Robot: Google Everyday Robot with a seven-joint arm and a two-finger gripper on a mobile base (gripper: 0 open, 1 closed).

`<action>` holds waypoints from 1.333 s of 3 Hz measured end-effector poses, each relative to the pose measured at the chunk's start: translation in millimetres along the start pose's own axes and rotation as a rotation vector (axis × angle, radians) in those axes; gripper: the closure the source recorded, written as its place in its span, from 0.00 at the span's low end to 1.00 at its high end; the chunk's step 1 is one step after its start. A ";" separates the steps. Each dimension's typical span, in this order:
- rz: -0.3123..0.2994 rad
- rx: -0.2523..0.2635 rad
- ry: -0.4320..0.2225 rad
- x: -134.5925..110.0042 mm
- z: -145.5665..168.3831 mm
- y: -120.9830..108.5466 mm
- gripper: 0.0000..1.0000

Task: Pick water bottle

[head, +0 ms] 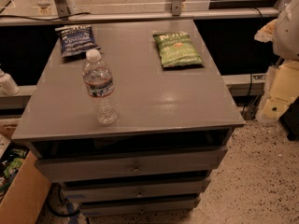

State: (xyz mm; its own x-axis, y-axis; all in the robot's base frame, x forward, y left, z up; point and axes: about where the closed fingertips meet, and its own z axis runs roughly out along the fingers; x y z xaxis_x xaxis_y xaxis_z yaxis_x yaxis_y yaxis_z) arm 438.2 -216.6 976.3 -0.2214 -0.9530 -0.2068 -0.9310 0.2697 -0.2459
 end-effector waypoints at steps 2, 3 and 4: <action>-0.012 -0.035 -0.099 -5.4 18.1 0.4 0.00; -0.018 -0.114 -0.263 -18.5 56.8 4.0 0.00; -0.017 -0.195 -0.407 -41.1 91.0 11.8 0.00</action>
Offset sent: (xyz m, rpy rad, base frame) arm 0.0181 0.0221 -0.0525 0.3203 0.0353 0.1432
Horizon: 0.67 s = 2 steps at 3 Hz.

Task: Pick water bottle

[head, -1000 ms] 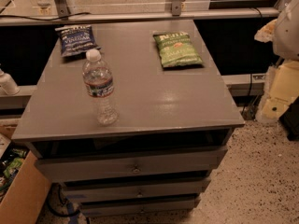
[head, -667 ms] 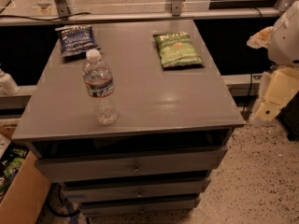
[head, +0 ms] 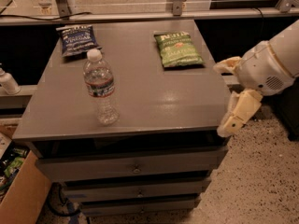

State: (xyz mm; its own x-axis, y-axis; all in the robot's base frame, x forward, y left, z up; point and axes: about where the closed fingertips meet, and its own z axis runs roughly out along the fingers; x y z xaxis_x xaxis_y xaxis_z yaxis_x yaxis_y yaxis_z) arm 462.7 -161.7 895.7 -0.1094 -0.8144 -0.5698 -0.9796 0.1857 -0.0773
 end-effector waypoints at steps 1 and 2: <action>0.006 -0.071 -0.159 -26.9 32.1 1.2 0.00; -0.007 -0.131 -0.291 -62.6 57.8 10.0 0.00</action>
Offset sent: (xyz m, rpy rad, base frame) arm 0.0061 0.1403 -0.0126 0.4829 0.0743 0.1741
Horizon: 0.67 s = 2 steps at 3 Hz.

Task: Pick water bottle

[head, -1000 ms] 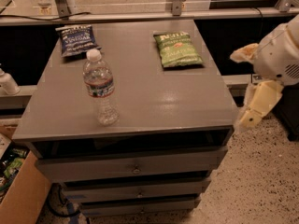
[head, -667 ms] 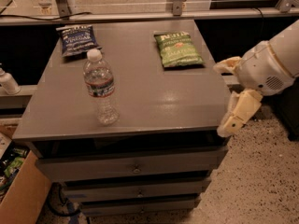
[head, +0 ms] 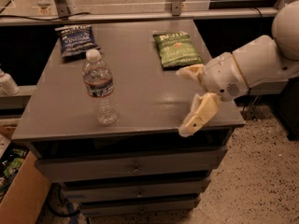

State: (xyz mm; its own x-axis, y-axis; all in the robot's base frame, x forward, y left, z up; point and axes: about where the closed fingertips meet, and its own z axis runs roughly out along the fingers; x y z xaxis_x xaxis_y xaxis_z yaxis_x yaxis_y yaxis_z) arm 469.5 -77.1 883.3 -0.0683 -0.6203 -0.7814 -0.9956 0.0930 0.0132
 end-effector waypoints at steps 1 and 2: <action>-0.009 -0.040 -0.081 -16.9 21.4 3.5 0.00; -0.010 -0.044 -0.088 -19.6 22.8 4.2 0.00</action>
Offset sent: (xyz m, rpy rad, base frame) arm -0.0008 0.0235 -0.0001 0.0704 0.0090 0.0301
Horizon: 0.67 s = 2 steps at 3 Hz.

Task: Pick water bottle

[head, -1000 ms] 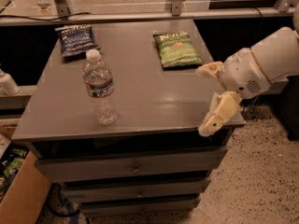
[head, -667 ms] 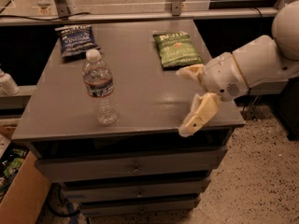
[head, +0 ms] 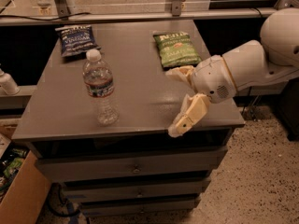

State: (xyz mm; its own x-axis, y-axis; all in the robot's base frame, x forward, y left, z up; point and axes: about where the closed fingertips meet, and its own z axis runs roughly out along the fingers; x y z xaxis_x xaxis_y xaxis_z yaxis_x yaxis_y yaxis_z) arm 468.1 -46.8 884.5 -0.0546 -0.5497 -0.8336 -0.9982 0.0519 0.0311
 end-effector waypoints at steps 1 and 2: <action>0.001 -0.017 -0.075 0.2 -2.2 2.8 0.00; -0.016 -0.039 -0.199 -16.6 13.9 3.6 0.00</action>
Offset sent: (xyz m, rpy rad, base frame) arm 0.0018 0.0510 0.0183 0.3821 -0.0237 0.0572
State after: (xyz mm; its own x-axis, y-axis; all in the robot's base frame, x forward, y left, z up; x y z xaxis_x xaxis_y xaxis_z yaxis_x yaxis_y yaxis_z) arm 465.8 -25.9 890.8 -0.0359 -0.3743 -0.9266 -0.9993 0.0101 0.0347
